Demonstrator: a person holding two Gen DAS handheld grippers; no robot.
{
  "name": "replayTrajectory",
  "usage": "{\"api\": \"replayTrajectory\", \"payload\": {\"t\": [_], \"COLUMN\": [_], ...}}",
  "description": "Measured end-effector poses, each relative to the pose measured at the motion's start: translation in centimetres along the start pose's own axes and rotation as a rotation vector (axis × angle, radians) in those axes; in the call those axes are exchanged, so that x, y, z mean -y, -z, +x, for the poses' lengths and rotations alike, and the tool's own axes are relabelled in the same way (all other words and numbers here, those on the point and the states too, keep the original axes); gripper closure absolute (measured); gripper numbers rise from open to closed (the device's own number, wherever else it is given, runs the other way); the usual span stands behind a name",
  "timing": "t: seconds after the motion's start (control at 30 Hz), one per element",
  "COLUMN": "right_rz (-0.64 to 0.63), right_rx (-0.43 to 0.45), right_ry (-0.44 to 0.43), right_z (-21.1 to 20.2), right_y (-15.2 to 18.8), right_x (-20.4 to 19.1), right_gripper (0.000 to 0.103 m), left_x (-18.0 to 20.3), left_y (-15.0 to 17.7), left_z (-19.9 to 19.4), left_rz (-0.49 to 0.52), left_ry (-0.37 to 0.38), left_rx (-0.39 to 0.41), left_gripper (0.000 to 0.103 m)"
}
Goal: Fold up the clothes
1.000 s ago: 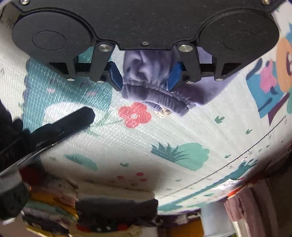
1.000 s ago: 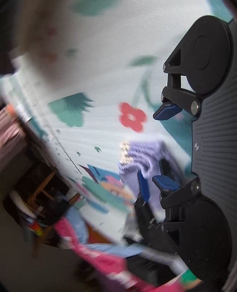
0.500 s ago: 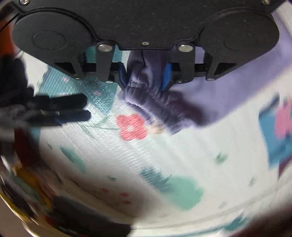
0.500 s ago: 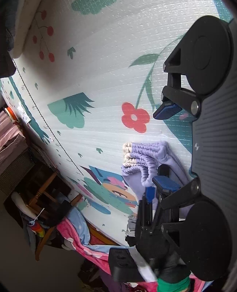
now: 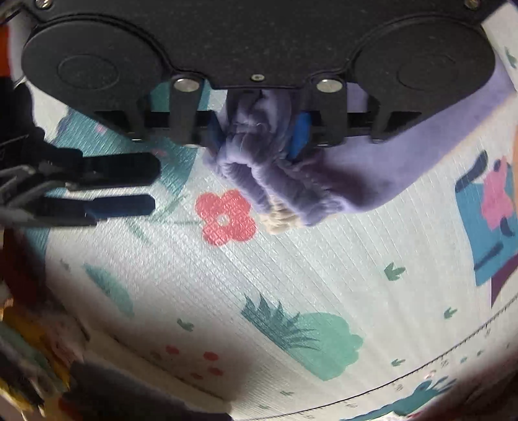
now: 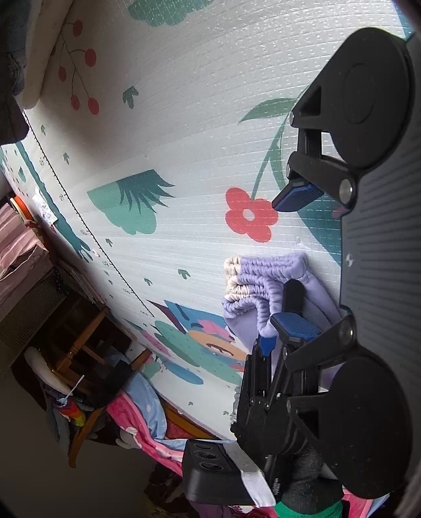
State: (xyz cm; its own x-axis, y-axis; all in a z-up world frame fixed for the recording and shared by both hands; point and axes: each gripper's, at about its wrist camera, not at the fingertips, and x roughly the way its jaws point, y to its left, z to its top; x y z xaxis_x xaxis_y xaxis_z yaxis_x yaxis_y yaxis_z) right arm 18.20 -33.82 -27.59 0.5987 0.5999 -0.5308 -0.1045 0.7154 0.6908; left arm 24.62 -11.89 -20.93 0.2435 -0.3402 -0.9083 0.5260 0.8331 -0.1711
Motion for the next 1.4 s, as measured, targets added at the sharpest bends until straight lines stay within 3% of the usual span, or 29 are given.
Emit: {"api": "replayTrajectory", "payload": {"t": [0.1,0.37,0.6,0.77,0.9,1.0,1.13,1.2,1.3,1.4], "right_rz": [0.001,-0.074,-0.368,-0.524,-0.577,-0.616,-0.612,-0.622,-0.622,-0.668], "right_rx": [-0.004,-0.013,-0.036,-0.121,-0.164,-0.179,-0.189,-0.192,-0.190,-0.165], "right_ry": [-0.004,0.003,0.103,0.176,0.238,0.262,0.269,0.281,0.298,0.327], "right_z": [-0.1,1.5,4.7,8.2,10.1,10.7,11.1,11.2,11.5,11.4], "right_y": [0.2,-0.4,-1.0,-0.7,-0.1,0.4,0.3,0.3,0.4,0.7], "right_x": [0.1,-1.7,-6.1,-8.1,-8.1,-8.3,-8.6,-8.9,-9.1,-9.8], "right_gripper": [0.034,0.034,0.041,0.046,0.046,0.045,0.043,0.043,0.043,0.045], "left_x": [-2.6,-9.7,-17.0,-21.9,-26.0,-29.4,-32.0,-32.4,-32.8,-33.3], "left_y": [1.2,6.3,14.2,21.9,29.9,35.0,37.6,38.1,38.6,38.2], "left_z": [-2.1,-12.4,-20.7,-24.4,-25.5,-24.5,-20.1,-18.9,-18.8,-19.5], "left_rz": [-0.119,-0.357,-0.522,-0.632,-0.755,-0.845,-0.866,-0.921,-0.990,-0.986], "left_ry": [0.102,0.213,0.172,0.074,-0.042,-0.105,-0.142,-0.125,-0.148,-0.166], "left_rx": [0.069,0.347,0.556,0.659,0.680,0.649,0.514,0.497,0.499,0.526], "left_gripper": [0.084,0.087,0.087,0.087,0.087,0.087,0.087,0.085,0.051,0.049]}}
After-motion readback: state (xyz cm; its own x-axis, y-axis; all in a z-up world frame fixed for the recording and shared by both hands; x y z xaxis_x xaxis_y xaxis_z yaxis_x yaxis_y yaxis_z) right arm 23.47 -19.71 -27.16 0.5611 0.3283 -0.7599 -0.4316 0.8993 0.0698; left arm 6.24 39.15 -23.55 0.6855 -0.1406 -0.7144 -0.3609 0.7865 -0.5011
